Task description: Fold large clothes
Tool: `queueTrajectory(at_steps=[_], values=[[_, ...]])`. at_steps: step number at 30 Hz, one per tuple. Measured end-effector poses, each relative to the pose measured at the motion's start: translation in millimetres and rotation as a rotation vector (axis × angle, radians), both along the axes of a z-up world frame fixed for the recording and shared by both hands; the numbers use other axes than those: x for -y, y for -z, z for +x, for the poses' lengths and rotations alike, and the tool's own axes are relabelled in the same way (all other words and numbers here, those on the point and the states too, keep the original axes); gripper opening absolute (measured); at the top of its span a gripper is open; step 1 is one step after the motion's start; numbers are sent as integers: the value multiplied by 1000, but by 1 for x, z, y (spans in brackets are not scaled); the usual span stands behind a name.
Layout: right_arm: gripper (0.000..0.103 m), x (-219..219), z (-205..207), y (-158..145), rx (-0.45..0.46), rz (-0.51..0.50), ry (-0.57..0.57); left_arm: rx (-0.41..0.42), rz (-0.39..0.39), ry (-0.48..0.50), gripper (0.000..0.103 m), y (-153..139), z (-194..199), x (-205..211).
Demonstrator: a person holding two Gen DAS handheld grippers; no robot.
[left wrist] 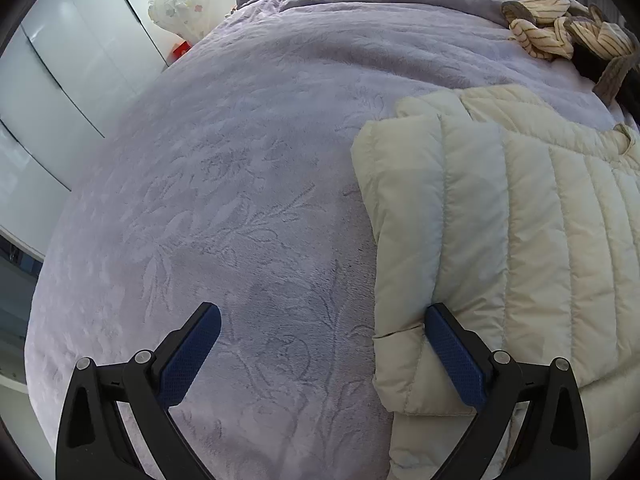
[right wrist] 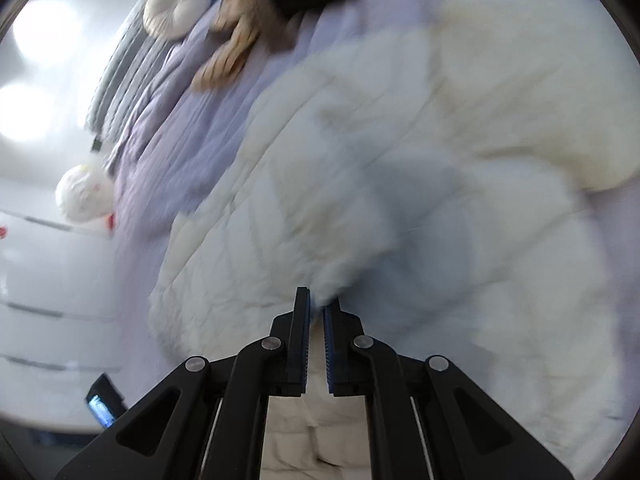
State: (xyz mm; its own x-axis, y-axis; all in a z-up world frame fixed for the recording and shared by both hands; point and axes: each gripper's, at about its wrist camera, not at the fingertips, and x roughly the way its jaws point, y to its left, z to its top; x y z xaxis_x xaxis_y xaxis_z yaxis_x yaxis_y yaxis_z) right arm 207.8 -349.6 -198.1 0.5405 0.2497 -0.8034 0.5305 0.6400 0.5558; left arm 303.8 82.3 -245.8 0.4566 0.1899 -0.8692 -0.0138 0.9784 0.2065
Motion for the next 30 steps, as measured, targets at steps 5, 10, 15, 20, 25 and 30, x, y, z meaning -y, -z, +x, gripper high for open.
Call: queueTrajectory(at_steps=[5, 10, 15, 20, 25, 30], values=[[8, 0, 7, -47, 102, -240, -76, 55, -44, 1, 102, -19, -1, 0], [8, -3, 35, -17, 12, -228, -167, 7, 12, 14, 102, 0, 2, 12], [7, 8, 15, 28, -95, -101, -141, -6, 34, 24, 102, 9, 4, 12], [7, 8, 3, 22, -87, -95, -165, -7, 46, 17, 102, 3, 3, 14], [70, 28, -9, 11, 7, 46, -93, 28, 12, 26, 102, -20, -8, 19], [51, 44, 0, 27, 42, 186, -3, 0, 7, 51, 102, -16, -3, 33]])
